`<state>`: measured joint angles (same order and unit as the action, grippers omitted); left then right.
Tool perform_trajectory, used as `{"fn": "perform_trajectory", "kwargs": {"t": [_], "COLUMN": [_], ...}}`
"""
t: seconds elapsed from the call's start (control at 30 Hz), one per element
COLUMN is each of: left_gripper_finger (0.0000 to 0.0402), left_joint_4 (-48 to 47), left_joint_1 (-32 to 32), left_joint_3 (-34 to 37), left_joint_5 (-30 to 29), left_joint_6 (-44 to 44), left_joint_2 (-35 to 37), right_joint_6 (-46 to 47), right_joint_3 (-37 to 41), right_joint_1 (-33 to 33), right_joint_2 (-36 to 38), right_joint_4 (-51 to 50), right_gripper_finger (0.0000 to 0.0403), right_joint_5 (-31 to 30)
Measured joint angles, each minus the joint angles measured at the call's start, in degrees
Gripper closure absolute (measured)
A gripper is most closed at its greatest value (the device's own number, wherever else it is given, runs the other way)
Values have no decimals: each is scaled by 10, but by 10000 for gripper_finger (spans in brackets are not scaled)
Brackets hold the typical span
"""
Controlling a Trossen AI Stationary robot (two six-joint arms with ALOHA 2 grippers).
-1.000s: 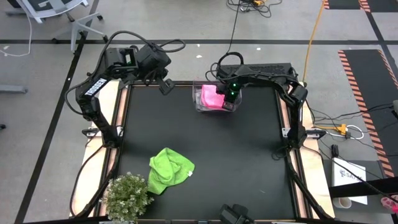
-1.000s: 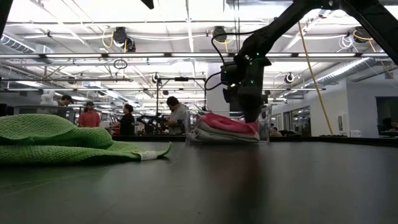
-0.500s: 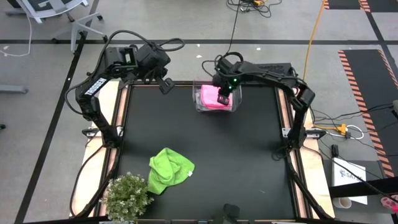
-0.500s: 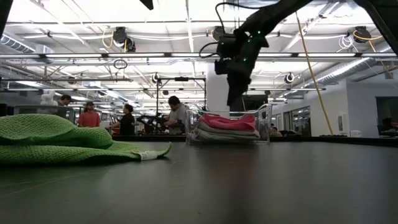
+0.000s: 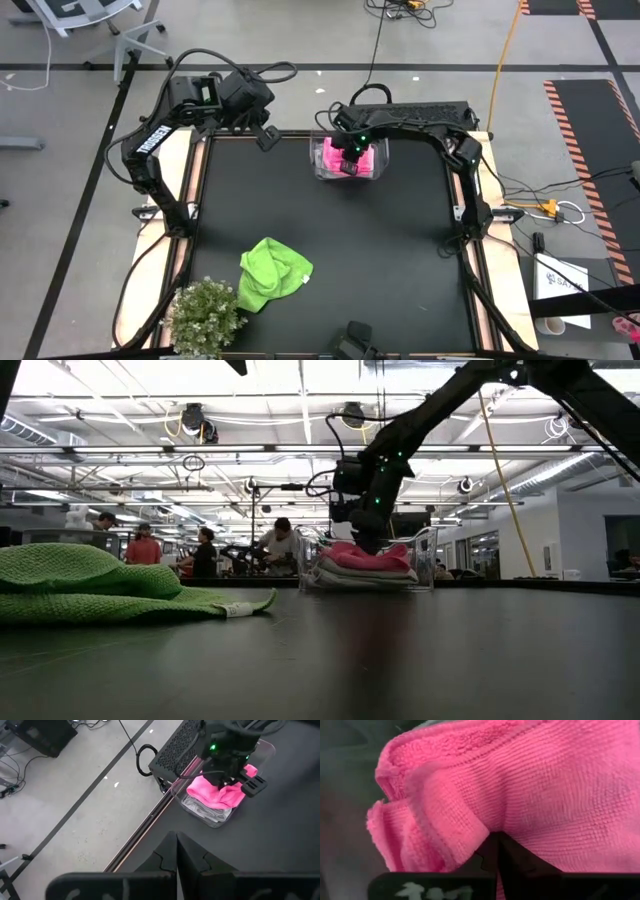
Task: Fold microfiber towels
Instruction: Stack the folded pink microfiber cloth on top of the gray microfiber cloth in the transparent bin
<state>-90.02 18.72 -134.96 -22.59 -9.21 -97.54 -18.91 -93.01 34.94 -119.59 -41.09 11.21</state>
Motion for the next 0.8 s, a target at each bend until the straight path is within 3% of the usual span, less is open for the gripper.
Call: {"fn": "perform_trajectory", "kwargs": {"t": [0.17, 0.43, 0.8], "left_gripper_finger": [399, 399, 399], "left_joint_4": [0, 0, 0], "left_joint_1": [0, 0, 0], "left_joint_3": [0, 0, 0], "left_joint_5": [0, 0, 0], "left_joint_6": [1, 3, 4], "left_joint_2": [0, 0, 0], "right_joint_6": [7, 17, 40], "right_joint_3": [0, -1, 0], "right_joint_1": [-2, -8, -28], "right_joint_2": [0, 77, 55], "right_joint_4": [2, 4, 34], "right_gripper_finger": [403, 403, 403], "right_joint_5": [10, 28, 70]}}
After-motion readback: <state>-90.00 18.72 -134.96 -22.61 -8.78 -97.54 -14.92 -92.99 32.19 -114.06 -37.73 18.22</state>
